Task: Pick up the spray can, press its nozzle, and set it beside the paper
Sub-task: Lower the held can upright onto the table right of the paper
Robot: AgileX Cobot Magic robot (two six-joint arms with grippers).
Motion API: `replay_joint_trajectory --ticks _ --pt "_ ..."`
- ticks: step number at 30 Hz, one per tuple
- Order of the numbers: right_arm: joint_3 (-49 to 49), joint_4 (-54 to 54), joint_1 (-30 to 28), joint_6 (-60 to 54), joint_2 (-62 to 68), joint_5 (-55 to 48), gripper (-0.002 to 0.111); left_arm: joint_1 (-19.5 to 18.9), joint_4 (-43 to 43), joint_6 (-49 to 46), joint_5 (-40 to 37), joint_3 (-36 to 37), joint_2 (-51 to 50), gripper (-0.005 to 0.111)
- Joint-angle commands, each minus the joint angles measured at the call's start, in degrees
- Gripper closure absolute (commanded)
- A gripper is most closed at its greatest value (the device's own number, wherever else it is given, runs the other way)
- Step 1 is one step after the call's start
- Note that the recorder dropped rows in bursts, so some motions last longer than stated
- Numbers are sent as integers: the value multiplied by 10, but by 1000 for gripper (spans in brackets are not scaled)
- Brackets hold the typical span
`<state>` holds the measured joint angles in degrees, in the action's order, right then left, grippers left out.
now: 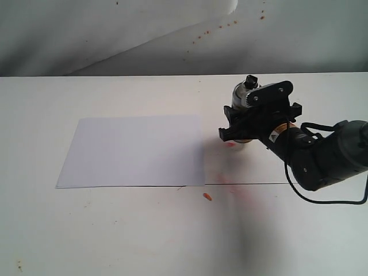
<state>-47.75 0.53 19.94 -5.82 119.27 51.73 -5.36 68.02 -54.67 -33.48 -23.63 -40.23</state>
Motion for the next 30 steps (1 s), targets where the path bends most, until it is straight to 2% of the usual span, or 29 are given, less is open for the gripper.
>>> replay_joint_trajectory --ticks 1,28,30 --pt "-4 3 -1 2 -4 33 108 3 4 2 -7 3 1 107" --pt "-4 3 -1 49 39 30 108 3 4 2 -21 3 1 107" --pt "-4 3 -1 49 38 29 105 3 4 2 -21 3 1 107"
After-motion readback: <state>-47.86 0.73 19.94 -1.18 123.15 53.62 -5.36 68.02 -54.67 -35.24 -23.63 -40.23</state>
